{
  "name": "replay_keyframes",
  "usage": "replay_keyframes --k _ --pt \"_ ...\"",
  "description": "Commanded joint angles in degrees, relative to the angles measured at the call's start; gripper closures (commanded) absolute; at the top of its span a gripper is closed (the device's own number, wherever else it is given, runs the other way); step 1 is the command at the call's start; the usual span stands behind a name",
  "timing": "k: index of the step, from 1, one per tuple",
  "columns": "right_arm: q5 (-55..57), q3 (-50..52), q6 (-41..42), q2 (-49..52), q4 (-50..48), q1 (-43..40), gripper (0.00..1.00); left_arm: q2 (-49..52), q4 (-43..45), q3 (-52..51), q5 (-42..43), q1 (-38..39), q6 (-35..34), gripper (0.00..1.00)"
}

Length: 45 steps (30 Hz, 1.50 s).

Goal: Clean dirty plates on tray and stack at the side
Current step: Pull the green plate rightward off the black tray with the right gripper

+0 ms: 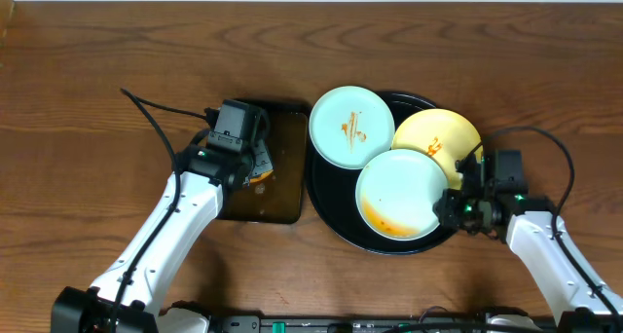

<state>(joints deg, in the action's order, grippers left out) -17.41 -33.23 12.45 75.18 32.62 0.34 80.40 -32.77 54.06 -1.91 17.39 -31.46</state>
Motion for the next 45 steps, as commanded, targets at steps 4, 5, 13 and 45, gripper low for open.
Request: replay_keyframes --k 4,5,13,45 --pt "-1.0 0.7 2.4 -0.2 -0.6 -0.3 0.88 0.1 0.0 -0.3 -1.1 -0.2 0.4 0.92" --pt "-1.0 0.7 2.8 -0.2 -0.6 -0.3 0.91 0.1 0.0 -0.3 -1.1 -0.2 0.4 0.92" --pt "-1.8 0.7 4.9 -0.2 -1.7 -0.3 0.99 0.1 0.0 -0.3 -1.1 -0.2 0.4 0.92" --pt "17.4 -24.4 4.1 -3.9 41.2 -0.3 0.99 0.1 0.0 -0.3 -1.1 -0.2 0.4 0.92"
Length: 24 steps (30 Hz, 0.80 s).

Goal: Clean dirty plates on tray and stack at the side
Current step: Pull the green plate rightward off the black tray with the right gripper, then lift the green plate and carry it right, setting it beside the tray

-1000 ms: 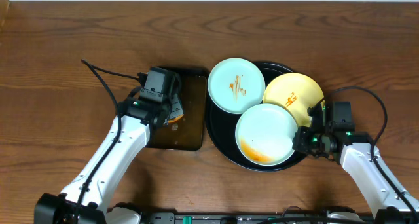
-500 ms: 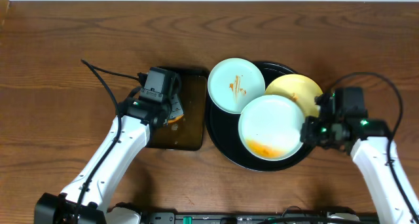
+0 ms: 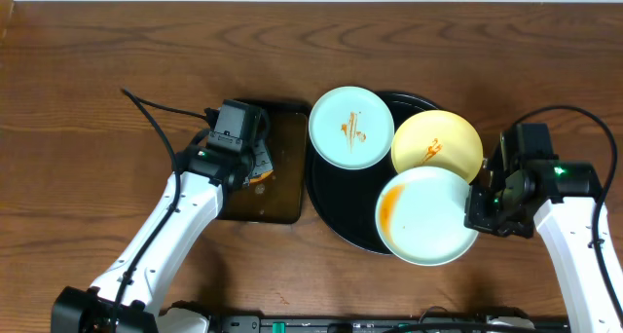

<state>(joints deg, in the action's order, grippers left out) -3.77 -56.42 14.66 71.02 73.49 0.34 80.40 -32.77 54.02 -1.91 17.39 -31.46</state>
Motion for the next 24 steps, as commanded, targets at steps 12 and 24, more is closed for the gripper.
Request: replay_keyframes --k 12,24 --pt "12.3 -5.7 6.8 1.3 5.1 -0.3 0.99 0.1 0.1 -0.2 -1.1 -0.2 0.3 0.92" --pt "17.7 -7.9 8.6 4.9 2.0 4.1 0.99 0.1 0.0 -0.2 -1.1 -0.2 0.3 0.92"
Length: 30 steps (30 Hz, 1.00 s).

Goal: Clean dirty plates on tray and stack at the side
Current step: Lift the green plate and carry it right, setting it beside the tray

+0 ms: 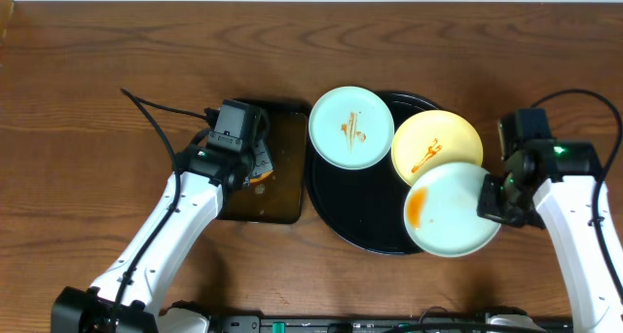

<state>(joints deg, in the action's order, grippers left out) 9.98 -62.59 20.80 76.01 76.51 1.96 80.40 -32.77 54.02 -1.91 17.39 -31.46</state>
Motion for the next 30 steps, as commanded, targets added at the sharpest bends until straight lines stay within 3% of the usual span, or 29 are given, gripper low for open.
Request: replay_keyframes --k 1,13,20,30 --pt "5.9 -1.9 3.0 0.0 -2.1 3.7 0.99 0.1 0.0 -0.2 -1.1 -0.2 0.3 0.92" --pt "25.5 -1.9 1.2 1.3 -13.3 21.1 0.99 0.1 0.0 -0.2 -1.1 -0.2 0.3 0.92" --pt "30.6 -1.9 -14.1 1.3 -23.5 29.9 0.99 0.1 0.0 -0.2 -1.1 -0.2 0.3 0.92" --pt "37.7 -1.9 -24.3 1.4 -30.9 35.3 0.99 0.1 0.0 -0.2 -1.1 -0.2 0.3 0.92"
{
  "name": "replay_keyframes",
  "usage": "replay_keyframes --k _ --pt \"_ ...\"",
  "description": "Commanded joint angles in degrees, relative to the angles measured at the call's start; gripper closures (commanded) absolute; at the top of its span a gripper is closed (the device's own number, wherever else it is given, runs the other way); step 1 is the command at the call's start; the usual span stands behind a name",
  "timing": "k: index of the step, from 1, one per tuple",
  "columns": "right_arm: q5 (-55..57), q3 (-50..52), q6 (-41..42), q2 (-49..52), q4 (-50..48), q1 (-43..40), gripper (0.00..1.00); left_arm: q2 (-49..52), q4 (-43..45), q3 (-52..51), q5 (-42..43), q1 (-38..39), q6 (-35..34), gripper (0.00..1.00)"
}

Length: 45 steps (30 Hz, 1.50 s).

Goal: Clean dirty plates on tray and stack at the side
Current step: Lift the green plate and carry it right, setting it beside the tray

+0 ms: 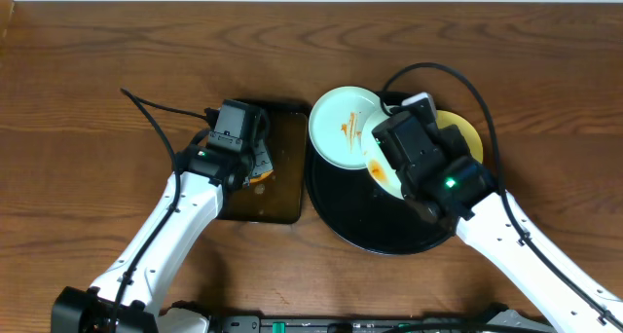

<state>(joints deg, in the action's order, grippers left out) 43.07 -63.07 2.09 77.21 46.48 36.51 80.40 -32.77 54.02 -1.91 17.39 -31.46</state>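
Note:
A round black tray [362, 226] holds a pale green plate [343, 126] streaked with orange at its upper left and a yellow plate [471, 136] at its upper right, mostly covered. My right arm [423, 158] reaches across the tray. Its fingers are hidden under the wrist, where a sliver of a second pale green plate [376, 173] with an orange stain sticks out, apparently still held. My left gripper [255, 166] rests over a dark brown mat [277, 192], closed on a yellowish sponge [261, 169].
The wooden table [97, 60] stretches wide to the left and behind. The brown mat lies directly left of the black tray. Black cables loop beside each arm.
My right arm has swung from the tray's right edge to over its middle, and the stained pale plate it held now shows only as a sliver under the wrist. The left arm is unchanged.
First my right gripper gripped the stained pale plate lying at the tray's front. Later the plate was raised and shifted right, then further right past the tray's rim. Now it is back above the tray's centre under the wrist. My left gripper stayed on the mat throughout.

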Motion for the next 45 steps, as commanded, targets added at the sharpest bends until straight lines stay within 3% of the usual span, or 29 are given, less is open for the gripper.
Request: replay_keyframes --k 1,8,29,34,37,41,45 --pt "4.8 -1.4 -6.8 0.2 -1.3 0.7 0.99 0.1 0.0 -0.2 -1.1 -0.2 0.3 0.92" --pt "5.0 -1.4 -15.5 0.2 -4.7 1.1 0.99 0.1 0.0 -0.2 -1.1 -0.2 0.3 0.92" --pt "9.0 -1.4 -16.2 0.2 -10.5 1.9 0.99 0.1 0.1 -0.2 -1.1 -0.2 0.3 0.92" --pt "8.7 -1.4 -7.4 0.2 -10.0 1.2 0.99 0.1 0.1 -0.2 -0.9 -0.2 0.3 0.92" --pt "3.1 -1.4 -0.5 0.2 -9.1 -0.8 0.99 0.1 0.1 -0.2 -0.9 -0.2 0.3 0.92" --pt "-4.0 -1.3 9.7 0.4 -7.6 -7.2 0.99 0.1 0.0 -0.2 -0.8 -0.2 0.3 0.92" --pt "-12.0 -1.3 14.8 0.7 -7.3 -16.1 0.99 0.1 0.1 -0.2 -0.8 -0.2 0.3 0.92"
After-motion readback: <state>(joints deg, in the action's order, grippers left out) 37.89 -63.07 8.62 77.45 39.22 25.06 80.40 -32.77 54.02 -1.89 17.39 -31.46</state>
